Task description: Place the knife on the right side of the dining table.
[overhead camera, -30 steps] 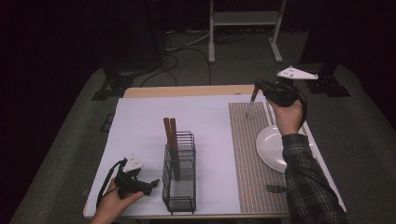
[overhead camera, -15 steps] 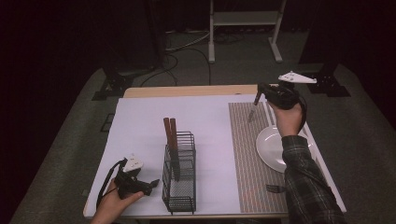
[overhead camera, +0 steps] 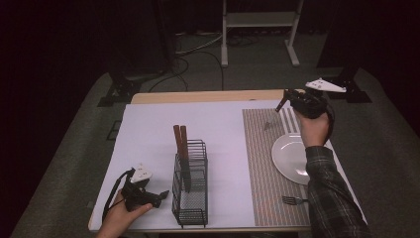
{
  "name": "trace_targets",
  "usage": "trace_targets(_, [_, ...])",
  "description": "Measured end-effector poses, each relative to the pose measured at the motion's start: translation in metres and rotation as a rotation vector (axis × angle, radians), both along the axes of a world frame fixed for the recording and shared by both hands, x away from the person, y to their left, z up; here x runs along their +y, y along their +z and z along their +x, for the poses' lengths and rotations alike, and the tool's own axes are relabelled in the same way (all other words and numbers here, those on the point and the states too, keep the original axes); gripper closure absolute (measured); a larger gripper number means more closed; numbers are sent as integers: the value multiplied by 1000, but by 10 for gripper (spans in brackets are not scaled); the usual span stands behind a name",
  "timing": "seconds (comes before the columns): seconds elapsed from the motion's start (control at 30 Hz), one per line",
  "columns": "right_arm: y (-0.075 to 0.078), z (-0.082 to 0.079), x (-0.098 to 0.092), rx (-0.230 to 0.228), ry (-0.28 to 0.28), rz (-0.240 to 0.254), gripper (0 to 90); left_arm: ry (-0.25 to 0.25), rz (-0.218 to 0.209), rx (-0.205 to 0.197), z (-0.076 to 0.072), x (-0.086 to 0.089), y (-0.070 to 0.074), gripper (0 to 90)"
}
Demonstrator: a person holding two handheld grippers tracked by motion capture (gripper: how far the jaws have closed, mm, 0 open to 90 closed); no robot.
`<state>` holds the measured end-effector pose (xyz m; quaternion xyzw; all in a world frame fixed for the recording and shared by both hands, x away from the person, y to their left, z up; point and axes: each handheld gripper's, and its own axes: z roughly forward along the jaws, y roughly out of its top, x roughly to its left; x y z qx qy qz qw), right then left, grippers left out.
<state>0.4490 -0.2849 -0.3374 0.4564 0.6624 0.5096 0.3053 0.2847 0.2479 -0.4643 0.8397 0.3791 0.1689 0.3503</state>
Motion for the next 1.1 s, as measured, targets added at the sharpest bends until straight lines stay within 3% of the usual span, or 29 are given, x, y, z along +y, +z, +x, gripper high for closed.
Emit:
trace_targets(0.53, [-17,3,-34,53,-99,37,675,0,1,0,0,0,0,0])
trace_targets(1.1, [-44,10,-66,151,-175,76,569,0,1,1,0,0,0,0])
